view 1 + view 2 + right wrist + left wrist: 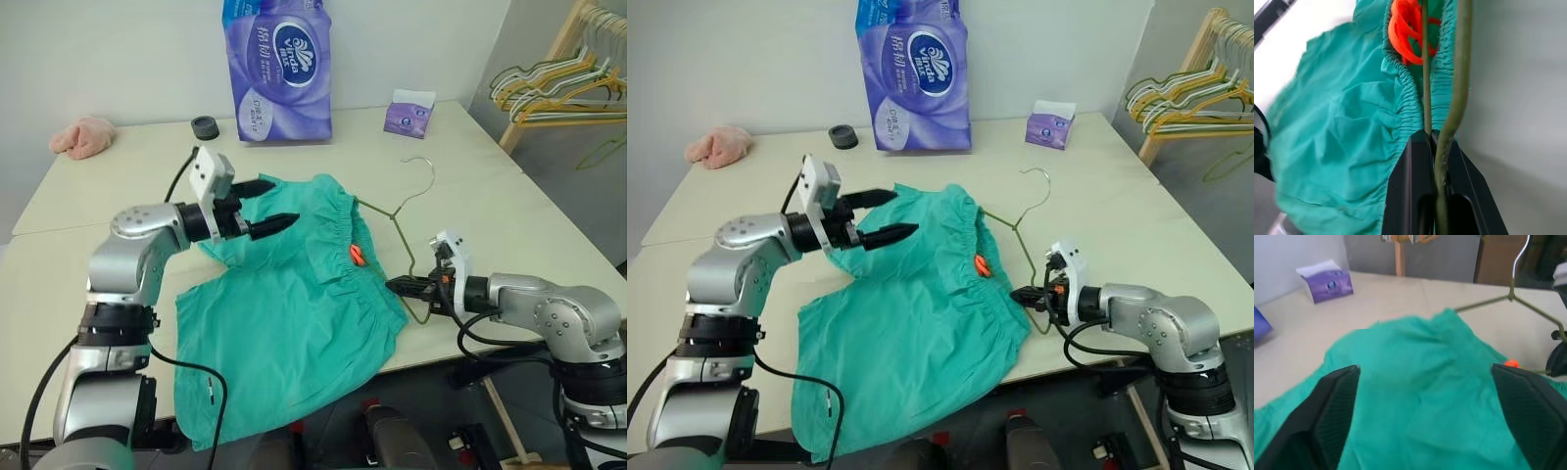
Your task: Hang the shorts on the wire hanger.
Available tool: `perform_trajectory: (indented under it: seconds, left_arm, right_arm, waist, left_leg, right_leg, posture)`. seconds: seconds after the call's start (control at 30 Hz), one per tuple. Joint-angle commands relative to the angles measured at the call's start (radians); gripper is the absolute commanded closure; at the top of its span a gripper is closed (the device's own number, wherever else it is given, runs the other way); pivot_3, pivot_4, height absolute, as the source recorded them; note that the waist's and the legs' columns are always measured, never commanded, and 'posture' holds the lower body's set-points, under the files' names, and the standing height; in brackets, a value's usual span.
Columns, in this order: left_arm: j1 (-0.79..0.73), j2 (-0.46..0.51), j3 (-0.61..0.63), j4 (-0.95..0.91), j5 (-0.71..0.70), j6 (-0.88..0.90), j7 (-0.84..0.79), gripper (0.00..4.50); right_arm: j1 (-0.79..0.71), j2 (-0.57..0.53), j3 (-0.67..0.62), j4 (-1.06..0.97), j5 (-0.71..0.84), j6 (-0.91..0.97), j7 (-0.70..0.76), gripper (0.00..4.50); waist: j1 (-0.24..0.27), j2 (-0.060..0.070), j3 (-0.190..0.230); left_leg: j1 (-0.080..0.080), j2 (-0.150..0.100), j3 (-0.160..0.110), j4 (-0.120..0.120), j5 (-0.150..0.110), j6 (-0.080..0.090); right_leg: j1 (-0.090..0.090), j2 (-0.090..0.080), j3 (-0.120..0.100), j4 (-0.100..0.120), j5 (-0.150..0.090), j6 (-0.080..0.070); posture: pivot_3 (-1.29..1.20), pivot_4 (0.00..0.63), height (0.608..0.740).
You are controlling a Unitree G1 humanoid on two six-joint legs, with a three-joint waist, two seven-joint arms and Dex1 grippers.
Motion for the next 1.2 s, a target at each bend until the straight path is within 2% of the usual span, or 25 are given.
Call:
perform_trajectory:
  seconds: [0.03, 0.33, 0.53, 0.87, 0.97, 1.2]
  left_arm:
    - [-0.077, 0.060, -0.048, 0.006, 0.034, -0.075, -0.121, 0.03]
    - [-0.156, 0.115, -0.209, 0.102, 0.187, -0.328, -0.354, 0.03]
    - [-0.164, 0.099, -0.245, 0.204, 0.264, -0.478, -0.394, 0.03]
    - [-0.145, 0.090, -0.259, 0.292, 0.303, -0.567, -0.444, 0.03]
    - [-0.137, 0.074, -0.261, 0.298, 0.305, -0.571, -0.440, 0.60]
    - [-0.116, 0.044, -0.265, 0.278, 0.305, -0.573, -0.435, 2.75]
  right_arm:
    - [-0.038, -0.050, 0.074, -0.055, -0.082, -0.116, 0.081, 4.50]
    - [-0.064, -0.113, 0.185, -0.105, -0.233, -0.272, 0.179, 4.50]
    - [-0.080, -0.124, 0.200, -0.118, -0.292, -0.333, 0.221, 4.50]
    - [-0.073, -0.136, 0.180, -0.127, -0.327, -0.380, 0.260, 4.50]
    - [-0.074, -0.133, 0.181, -0.137, -0.334, -0.389, 0.266, 4.50]
    - [-0.078, -0.137, 0.191, -0.143, -0.358, -0.413, 0.285, 4.50]
  waist:
    - [0.000, 0.000, 0.000]
    - [-0.001, 0.000, -0.001]
    - [-0.001, 0.000, -0.001]
    - [-0.014, 0.000, -0.001]
    - [-0.021, 0.000, -0.001]
    - [-0.029, 0.000, -0.001]
  left_leg:
    - [-0.001, 0.000, 0.000, 0.000, 0.000, 0.000]
    - [-0.007, 0.000, 0.000, 0.001, 0.000, 0.000]
    - [-0.012, 0.000, -0.001, 0.003, 0.000, 0.000]
    - [-0.013, 0.000, -0.001, 0.003, 0.000, 0.000]
    - [-0.013, 0.000, -0.001, 0.003, 0.000, 0.000]
    - [-0.012, 0.000, -0.001, 0.003, 0.000, 0.000]
  right_leg:
    - [-0.001, 0.000, 0.000, 0.000, 0.000, 0.000]
    - [-0.008, 0.000, 0.000, 0.003, 0.002, -0.003]
    - [-0.013, 0.000, 0.000, 0.004, 0.003, -0.005]
    - [-0.012, 0.000, -0.001, 0.004, 0.003, -0.005]
    - [-0.012, 0.000, -0.001, 0.004, 0.003, -0.005]
    - [-0.012, -0.001, -0.001, 0.005, 0.003, -0.005]
  posture:
    - [-0.20, 0.101, 0.740]
    - [-0.20, 0.099, 0.740]
    - [-0.21, 0.098, 0.740]
    - [-0.22, 0.096, 0.740]
    - [-0.22, 0.096, 0.740]
    - [-0.23, 0.094, 0.740]
